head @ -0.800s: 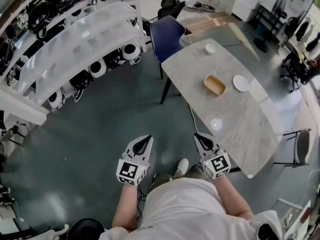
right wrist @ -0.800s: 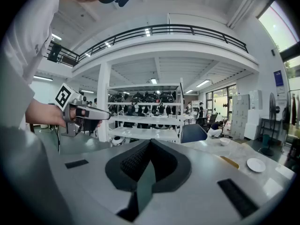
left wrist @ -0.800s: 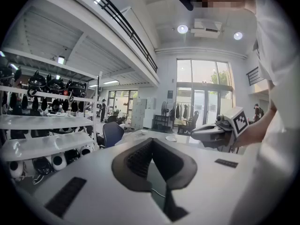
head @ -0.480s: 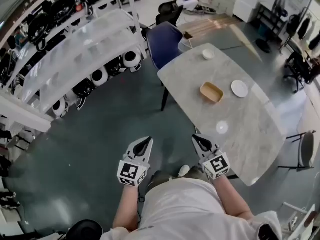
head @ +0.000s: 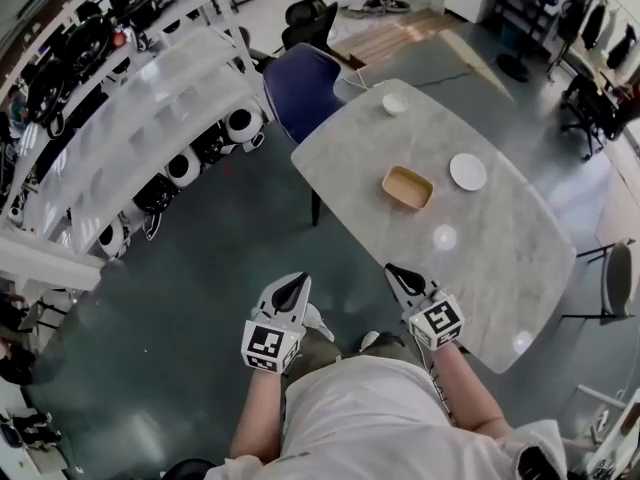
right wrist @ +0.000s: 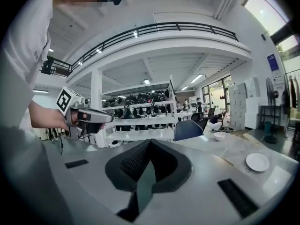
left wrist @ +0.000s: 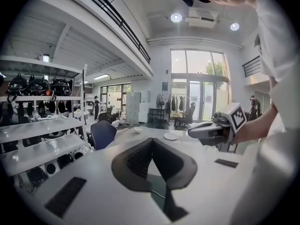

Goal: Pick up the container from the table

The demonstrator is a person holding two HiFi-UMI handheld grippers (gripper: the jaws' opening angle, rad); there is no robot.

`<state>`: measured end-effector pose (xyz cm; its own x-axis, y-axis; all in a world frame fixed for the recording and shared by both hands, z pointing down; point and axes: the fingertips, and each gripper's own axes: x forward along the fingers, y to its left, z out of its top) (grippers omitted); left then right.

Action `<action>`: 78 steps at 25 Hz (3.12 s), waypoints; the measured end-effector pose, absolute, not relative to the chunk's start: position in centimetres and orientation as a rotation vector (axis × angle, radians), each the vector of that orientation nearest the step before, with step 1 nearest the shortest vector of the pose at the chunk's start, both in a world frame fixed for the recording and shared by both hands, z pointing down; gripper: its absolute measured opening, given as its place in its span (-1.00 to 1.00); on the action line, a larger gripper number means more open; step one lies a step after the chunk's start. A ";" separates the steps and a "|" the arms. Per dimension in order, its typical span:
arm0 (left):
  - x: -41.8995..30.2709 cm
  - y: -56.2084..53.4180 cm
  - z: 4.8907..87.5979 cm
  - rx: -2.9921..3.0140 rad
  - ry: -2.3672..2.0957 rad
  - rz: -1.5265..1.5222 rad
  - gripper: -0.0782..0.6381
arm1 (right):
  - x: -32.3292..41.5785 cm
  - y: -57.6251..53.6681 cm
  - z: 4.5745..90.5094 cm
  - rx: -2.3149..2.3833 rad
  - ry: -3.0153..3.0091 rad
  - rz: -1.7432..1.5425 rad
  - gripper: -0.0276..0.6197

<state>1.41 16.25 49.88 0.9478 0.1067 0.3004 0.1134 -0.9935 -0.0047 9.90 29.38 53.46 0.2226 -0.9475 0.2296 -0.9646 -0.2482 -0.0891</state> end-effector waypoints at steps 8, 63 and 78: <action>7.9 7.9 52.0 -3.099 -0.310 -0.464 -0.78 | 15.0 21.6 55.1 2.414 -1.749 0.411 -0.88; 13.1 -8.8 60.0 -3.173 0.422 -1.042 -0.78 | 39.3 21.3 83.3 1.591 -1.204 1.144 -0.25; 8.7 -11.5 60.3 -3.188 0.517 -1.004 -0.78 | 38.8 18.0 82.6 1.571 -1.202 1.070 -0.66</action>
